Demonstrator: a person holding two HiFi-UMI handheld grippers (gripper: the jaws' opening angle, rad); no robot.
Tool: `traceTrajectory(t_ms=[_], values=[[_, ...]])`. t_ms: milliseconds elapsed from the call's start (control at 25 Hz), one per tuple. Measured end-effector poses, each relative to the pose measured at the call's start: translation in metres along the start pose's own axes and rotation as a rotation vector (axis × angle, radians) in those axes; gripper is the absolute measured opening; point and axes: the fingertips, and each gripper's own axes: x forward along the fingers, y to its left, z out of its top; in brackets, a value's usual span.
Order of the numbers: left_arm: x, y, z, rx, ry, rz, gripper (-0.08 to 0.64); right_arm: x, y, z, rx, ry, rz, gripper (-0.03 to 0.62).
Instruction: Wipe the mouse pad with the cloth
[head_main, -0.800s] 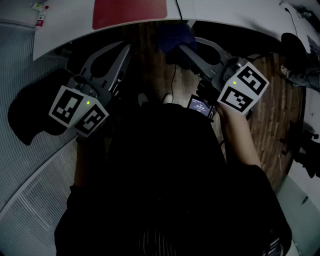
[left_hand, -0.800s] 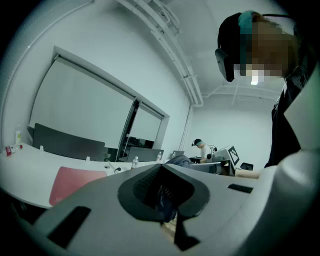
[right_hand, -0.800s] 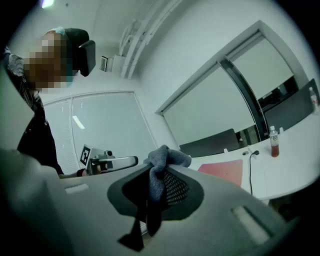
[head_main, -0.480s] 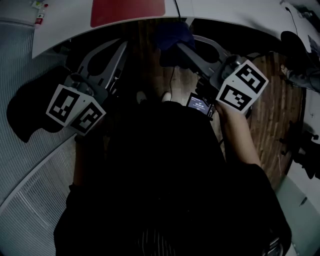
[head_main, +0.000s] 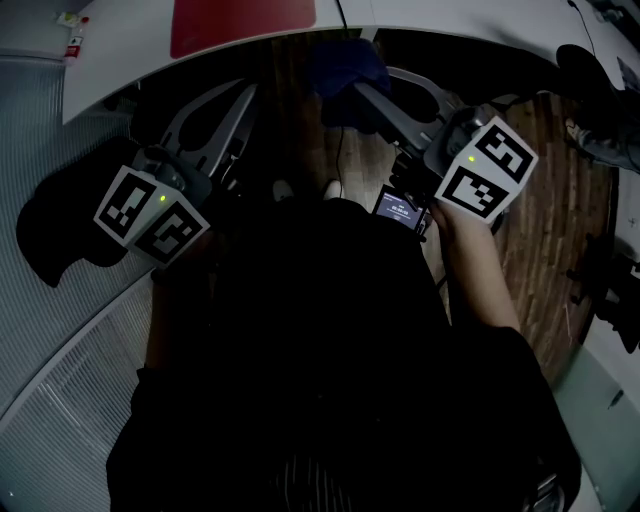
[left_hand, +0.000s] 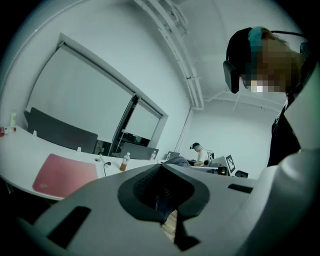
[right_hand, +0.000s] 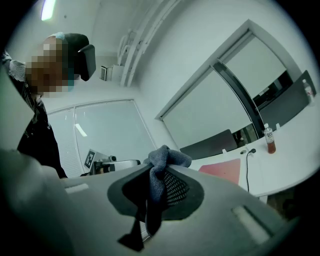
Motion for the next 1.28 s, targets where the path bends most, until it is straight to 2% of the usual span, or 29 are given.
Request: traceTrajectory(t_ms=[280, 520, 640, 720, 840, 1040, 1120, 1280], values=[[0.007, 0.005, -0.007, 0.024, 0.007, -0.044, 0.006, -0.01, -0.013, -0.01, 0.03, -0.051, -0.045, 0.038], [0.01, 0.009, -0.01, 0.041, 0.001, -0.095, 0.008, -0.02, -0.018, -0.011, 0.006, -0.077, -0.122, 0.038], [0.025, 0.023, 0.0, 0.033, 0.008, -0.122, 0.008, -0.016, -0.029, 0.001, 0.007, -0.091, -0.159, 0.038], [0.049, 0.035, 0.014, 0.055, 0.034, -0.134, 0.008, -0.012, -0.044, 0.02, 0.01, -0.101, -0.189, 0.038], [0.085, 0.04, 0.031, 0.094, 0.068, -0.197, 0.008, -0.016, -0.058, 0.043, 0.0, -0.113, -0.246, 0.038], [0.114, 0.055, 0.063, 0.191, 0.079, -0.312, 0.008, -0.015, -0.074, 0.066, -0.031, -0.123, -0.348, 0.038], [0.121, 0.059, 0.07, 0.188, 0.074, -0.353, 0.008, -0.016, -0.075, 0.079, -0.044, -0.154, -0.382, 0.038], [0.115, 0.055, 0.062, 0.15, 0.124, -0.403, 0.008, -0.013, -0.065, 0.073, 0.015, -0.176, -0.433, 0.038]])
